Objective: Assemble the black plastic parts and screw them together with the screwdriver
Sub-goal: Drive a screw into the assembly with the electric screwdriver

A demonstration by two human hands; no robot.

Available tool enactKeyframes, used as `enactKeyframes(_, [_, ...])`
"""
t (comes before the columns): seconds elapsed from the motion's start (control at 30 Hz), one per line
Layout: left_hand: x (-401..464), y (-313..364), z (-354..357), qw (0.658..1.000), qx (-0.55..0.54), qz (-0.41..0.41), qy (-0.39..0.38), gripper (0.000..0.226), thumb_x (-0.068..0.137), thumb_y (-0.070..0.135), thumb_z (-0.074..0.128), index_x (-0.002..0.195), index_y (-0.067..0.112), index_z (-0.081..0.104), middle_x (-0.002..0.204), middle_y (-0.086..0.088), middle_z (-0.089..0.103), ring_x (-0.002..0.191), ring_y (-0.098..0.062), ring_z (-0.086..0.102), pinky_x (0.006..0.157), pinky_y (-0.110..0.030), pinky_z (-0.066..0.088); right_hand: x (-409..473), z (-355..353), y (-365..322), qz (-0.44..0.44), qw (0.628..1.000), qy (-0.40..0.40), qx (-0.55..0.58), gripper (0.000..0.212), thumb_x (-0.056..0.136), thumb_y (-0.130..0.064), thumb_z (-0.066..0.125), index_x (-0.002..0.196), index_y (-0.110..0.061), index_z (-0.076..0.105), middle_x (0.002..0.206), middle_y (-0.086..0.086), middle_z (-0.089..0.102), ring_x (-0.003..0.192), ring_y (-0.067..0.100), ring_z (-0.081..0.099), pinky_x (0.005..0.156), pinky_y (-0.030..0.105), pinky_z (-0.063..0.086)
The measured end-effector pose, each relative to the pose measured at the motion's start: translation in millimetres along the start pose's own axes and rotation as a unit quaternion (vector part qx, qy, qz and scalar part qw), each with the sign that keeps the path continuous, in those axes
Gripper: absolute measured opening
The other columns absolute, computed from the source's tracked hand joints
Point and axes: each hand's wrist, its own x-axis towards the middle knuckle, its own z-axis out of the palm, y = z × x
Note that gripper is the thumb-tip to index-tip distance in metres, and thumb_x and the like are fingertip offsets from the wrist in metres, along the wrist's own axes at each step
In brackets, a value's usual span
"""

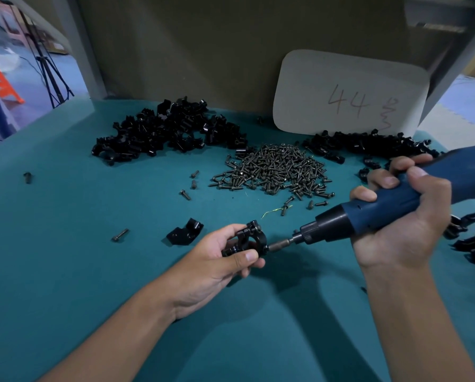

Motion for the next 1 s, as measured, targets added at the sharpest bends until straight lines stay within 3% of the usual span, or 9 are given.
enactKeyframes(0.33, [1,-3,-2,1.0,0.001,0.002,-0.005,0.045,0.083,0.011,0.073,0.126,0.007,0.061,0.099,-0.004,0.071,0.09,-0.011,0.068,0.071,-0.02,0.051,-4,0,2,-0.016,1.0,0.021,-0.011,0.018,0.086,-0.014,0.048,0.099,-0.026,0.052,0.084,-0.011,0.053,0.067,0.005,0.046,0.054,0.021,0.04])
enactKeyframes(0.53, [0,0,1,0.999,0.03,0.012,0.008,0.041,0.086,0.017,0.073,0.123,0.009,0.061,0.095,-0.005,0.069,0.075,-0.005,0.065,0.071,-0.018,0.048,-5,1,4,-0.017,0.999,0.024,-0.015,0.019,0.085,-0.014,0.049,0.099,-0.026,0.052,0.084,-0.011,0.053,0.067,0.006,0.046,0.054,0.022,0.04])
enactKeyframes(0.67, [0,0,5,0.995,0.092,0.031,0.02,0.029,0.09,0.025,0.066,0.117,0.013,0.061,0.088,-0.007,0.07,0.075,-0.015,0.051,0.07,-0.024,0.044,-5,-1,2,-0.014,0.999,0.029,-0.006,0.019,0.086,-0.013,0.049,0.099,-0.026,0.052,0.084,-0.011,0.054,0.068,0.006,0.046,0.054,0.022,0.04])
enactKeyframes(0.8, [1,-3,7,0.991,0.116,0.041,0.049,0.02,0.102,0.016,0.057,0.121,0.01,0.058,0.086,-0.008,0.072,0.079,-0.023,0.048,0.069,-0.028,0.043,-5,-1,3,-0.014,0.999,0.032,-0.013,0.019,0.085,-0.013,0.048,0.098,-0.026,0.052,0.084,-0.011,0.053,0.068,0.006,0.046,0.054,0.022,0.04])
enactKeyframes(0.93, [4,-4,9,0.988,0.098,0.059,0.101,0.019,0.101,0.011,0.053,0.121,0.011,0.055,0.088,-0.006,0.068,0.081,-0.015,0.056,0.077,-0.027,0.046,-5,-1,2,0.006,1.0,0.018,0.014,0.018,0.088,-0.014,0.047,0.099,-0.028,0.054,0.085,-0.012,0.055,0.067,0.004,0.046,0.053,0.02,0.04])
enactKeyframes(1.0, [6,-7,13,0.988,0.09,0.062,0.112,0.01,0.103,0.008,0.052,0.113,0.012,0.054,0.081,-0.001,0.061,0.069,-0.006,0.055,0.07,-0.019,0.045,-7,0,4,0.02,0.999,0.009,0.032,0.019,0.088,-0.015,0.048,0.098,-0.028,0.056,0.086,-0.012,0.057,0.066,0.004,0.048,0.052,0.02,0.041])
